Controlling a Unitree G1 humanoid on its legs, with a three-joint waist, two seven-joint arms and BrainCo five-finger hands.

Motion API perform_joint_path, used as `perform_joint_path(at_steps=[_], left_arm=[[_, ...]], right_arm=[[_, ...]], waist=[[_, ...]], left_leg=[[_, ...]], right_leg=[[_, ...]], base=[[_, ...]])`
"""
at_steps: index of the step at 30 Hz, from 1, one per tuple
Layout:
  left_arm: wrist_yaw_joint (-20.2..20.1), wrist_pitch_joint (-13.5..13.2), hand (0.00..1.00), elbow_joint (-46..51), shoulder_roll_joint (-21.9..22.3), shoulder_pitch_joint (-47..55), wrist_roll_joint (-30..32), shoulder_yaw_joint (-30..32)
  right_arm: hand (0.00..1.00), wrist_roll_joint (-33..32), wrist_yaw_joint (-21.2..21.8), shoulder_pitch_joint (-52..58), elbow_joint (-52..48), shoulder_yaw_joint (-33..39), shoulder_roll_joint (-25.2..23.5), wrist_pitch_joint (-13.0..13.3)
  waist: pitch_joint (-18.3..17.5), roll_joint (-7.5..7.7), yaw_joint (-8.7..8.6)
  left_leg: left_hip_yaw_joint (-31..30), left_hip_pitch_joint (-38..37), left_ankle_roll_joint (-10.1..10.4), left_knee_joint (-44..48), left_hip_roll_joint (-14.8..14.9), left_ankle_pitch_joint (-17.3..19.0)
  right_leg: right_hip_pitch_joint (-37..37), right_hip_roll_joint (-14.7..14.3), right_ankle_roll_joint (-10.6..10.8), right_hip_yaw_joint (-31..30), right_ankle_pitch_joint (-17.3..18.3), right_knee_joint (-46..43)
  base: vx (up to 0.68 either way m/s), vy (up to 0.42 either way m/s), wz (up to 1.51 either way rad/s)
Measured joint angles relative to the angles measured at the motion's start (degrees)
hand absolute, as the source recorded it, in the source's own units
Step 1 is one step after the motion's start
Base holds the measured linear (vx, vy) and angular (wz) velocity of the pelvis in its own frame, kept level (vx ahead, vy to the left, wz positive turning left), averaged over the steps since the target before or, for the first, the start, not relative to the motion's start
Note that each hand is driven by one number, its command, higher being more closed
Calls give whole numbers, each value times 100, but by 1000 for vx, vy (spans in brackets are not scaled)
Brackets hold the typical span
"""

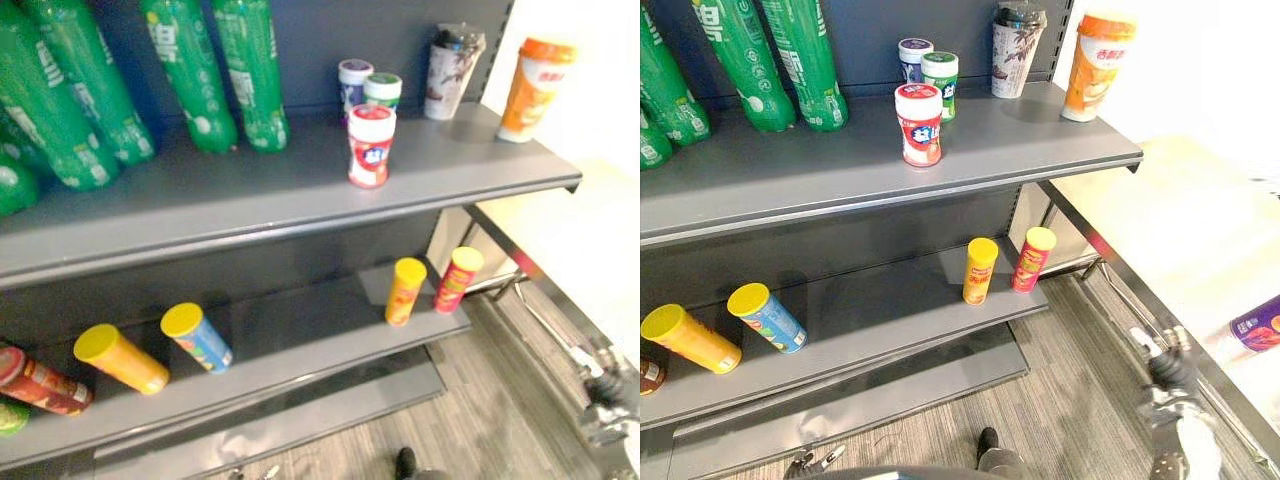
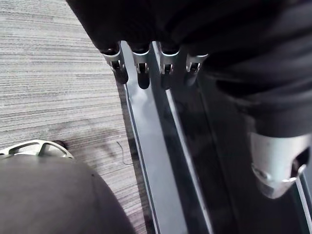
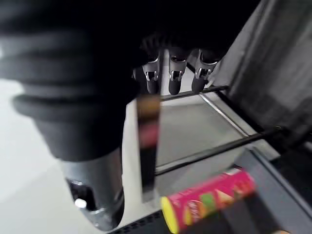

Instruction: Put the gum and the chips on the shelf.

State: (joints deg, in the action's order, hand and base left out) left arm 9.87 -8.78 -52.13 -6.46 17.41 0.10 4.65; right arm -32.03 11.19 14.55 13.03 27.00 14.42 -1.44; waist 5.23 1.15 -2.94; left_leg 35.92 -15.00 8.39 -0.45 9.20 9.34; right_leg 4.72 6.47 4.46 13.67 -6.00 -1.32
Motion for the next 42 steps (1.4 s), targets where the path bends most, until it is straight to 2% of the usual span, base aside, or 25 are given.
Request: perform_joint_path(at_steps=[3,10,13,19,24,26,28,31,32,37,39,42], left_arm=[[-32,66,0,2,1,0,-277,-24],[-159,74,0,-1,21,11,-865,11],[-230,74,0,-6,56,-12,-1053,24],[-332,106,0,-56,136,-19,-1342,29],[-262,174,0,-70,176,-27,-1353,26],[-253,178,0,-82,178,-30,-1485,19],[-253,178,0,-155,176,-50,-1560,17],[-234,179,0,-162,176,-56,-1564,16],[-227,182,0,-168,178,-59,-1565,15],[-227,189,0,-210,177,-92,-1604,-7],[-230,198,0,-211,170,-120,-1602,-31],[-247,205,0,-204,104,-173,-1603,-97]], right_arm=[[0,166,192,61,305,-293,-61,9],[0,172,274,256,1237,-838,-613,130],[0,73,231,292,1823,-1082,-877,390],[0,699,-81,219,2998,-1322,-923,698],[0,1025,-128,205,3336,-1641,-982,875],[0,1604,-409,160,3507,-1770,-1033,1261],[0,1846,-646,142,3508,-1855,-1033,1433],[0,1770,-752,126,3580,-1859,-1031,1400],[0,1541,-719,106,3709,-1858,-1026,1398],[0,1293,-696,24,3966,-1869,-984,1408],[0,1170,-698,16,3964,-1868,-975,1407],[0,907,-752,23,3964,-1852,-990,1409]], waist=[[-22,-35,4],[-25,-48,30],[-18,-77,151],[-9,-135,178],[8,-181,172],[11,-185,187],[12,-185,175],[20,-188,193],[29,-192,193],[107,-210,193],[160,-211,191],[296,-132,179]], left_leg=[[-39,-3,0,-3,2,0],[-223,-6,-3,-3,15,-2],[-287,6,-6,-18,15,-4],[-535,-1,-13,-38,9,-9],[-704,-3,-14,-38,17,-9],[-749,8,-14,-38,18,-9],[-842,33,-18,-37,14,-12],[-925,34,-19,-37,3,-12],[-965,26,-19,-37,3,-12],[-914,-14,-18,-41,-5,-12],[-838,-16,-19,-34,-13,-11],[-781,1,-89,55,-97,32]], right_leg=[[-16,9,1,32,1,-15],[-204,40,13,224,-7,131],[-226,46,14,271,-8,160],[-455,82,49,495,-32,336],[-606,82,80,633,-56,464],[-637,79,93,677,-66,516],[-681,90,94,762,-66,550],[-765,82,106,823,-74,630],[-809,78,111,839,-78,652],[-796,89,112,823,-64,583],[-649,135,111,788,73,291],[-156,400,127,625,493,-717]], base=[[-17,-6,5],[-23,-12,14],[-7,-10,5],[7,-13,20],[-2,-21,14],[-14,-29,10],[-11,-27,17],[-3,-19,17],[1,-21,14],[-9,-11,-2],[-38,-7,-10],[-36,8,-13]])
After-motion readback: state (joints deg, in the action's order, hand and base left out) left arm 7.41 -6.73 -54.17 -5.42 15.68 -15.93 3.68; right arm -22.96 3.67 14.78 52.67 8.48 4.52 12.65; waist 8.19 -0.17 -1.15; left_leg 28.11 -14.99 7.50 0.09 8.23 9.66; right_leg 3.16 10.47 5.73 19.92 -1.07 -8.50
